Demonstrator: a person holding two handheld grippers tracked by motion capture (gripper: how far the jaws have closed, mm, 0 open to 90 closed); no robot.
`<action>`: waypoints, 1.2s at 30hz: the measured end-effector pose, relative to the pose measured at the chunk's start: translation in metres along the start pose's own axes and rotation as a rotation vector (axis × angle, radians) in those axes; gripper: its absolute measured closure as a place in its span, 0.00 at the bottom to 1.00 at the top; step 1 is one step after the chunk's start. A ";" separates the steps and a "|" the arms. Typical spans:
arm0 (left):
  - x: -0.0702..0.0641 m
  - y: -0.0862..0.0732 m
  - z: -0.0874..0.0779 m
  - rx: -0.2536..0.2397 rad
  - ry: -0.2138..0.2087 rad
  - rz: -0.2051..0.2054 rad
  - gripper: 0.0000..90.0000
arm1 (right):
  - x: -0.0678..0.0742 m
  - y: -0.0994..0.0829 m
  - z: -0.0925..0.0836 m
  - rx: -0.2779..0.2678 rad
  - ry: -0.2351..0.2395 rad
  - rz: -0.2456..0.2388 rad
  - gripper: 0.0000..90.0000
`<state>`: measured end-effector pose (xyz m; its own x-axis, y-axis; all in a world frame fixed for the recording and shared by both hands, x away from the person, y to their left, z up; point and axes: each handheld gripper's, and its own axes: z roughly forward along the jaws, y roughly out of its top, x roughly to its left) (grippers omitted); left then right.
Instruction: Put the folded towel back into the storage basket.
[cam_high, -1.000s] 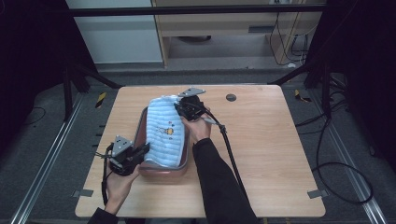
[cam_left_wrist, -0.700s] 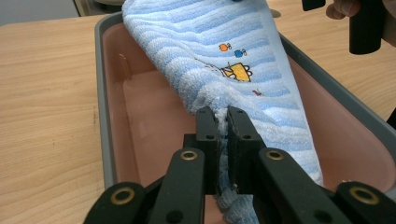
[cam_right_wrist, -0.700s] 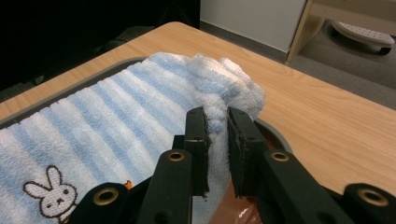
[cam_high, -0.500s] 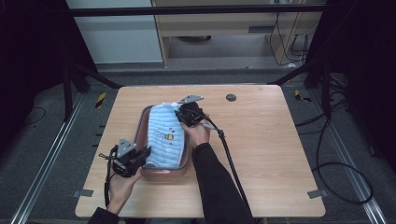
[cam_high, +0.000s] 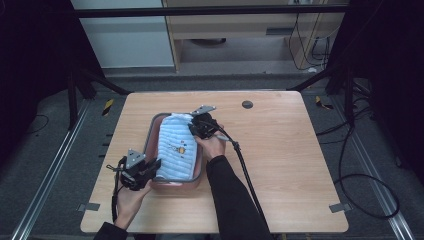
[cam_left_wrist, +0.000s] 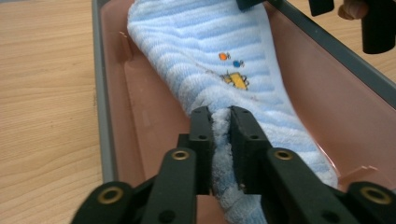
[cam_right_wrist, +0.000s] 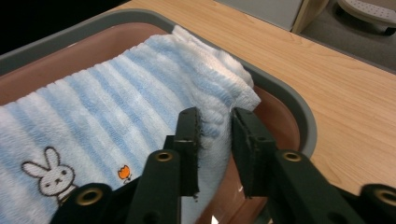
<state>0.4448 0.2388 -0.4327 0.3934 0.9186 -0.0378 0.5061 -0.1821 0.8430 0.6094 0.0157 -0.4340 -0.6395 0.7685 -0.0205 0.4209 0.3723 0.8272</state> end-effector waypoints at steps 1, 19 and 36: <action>0.001 0.001 -0.001 -0.010 0.003 -0.006 0.77 | 0.000 0.000 0.000 0.000 0.000 0.000 0.77; 0.007 0.012 -0.019 -0.104 -0.055 -0.016 0.56 | -0.018 0.005 -0.070 -0.161 -0.021 0.030 0.41; 0.021 0.013 -0.023 -0.123 -0.062 0.005 0.41 | -0.068 -0.062 -0.144 -0.145 -0.086 0.104 0.28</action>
<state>0.4423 0.2643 -0.4103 0.4443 0.8936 -0.0634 0.4075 -0.1386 0.9026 0.5343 -0.1341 -0.4033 -0.5380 0.8425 0.0265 0.3807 0.2148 0.8994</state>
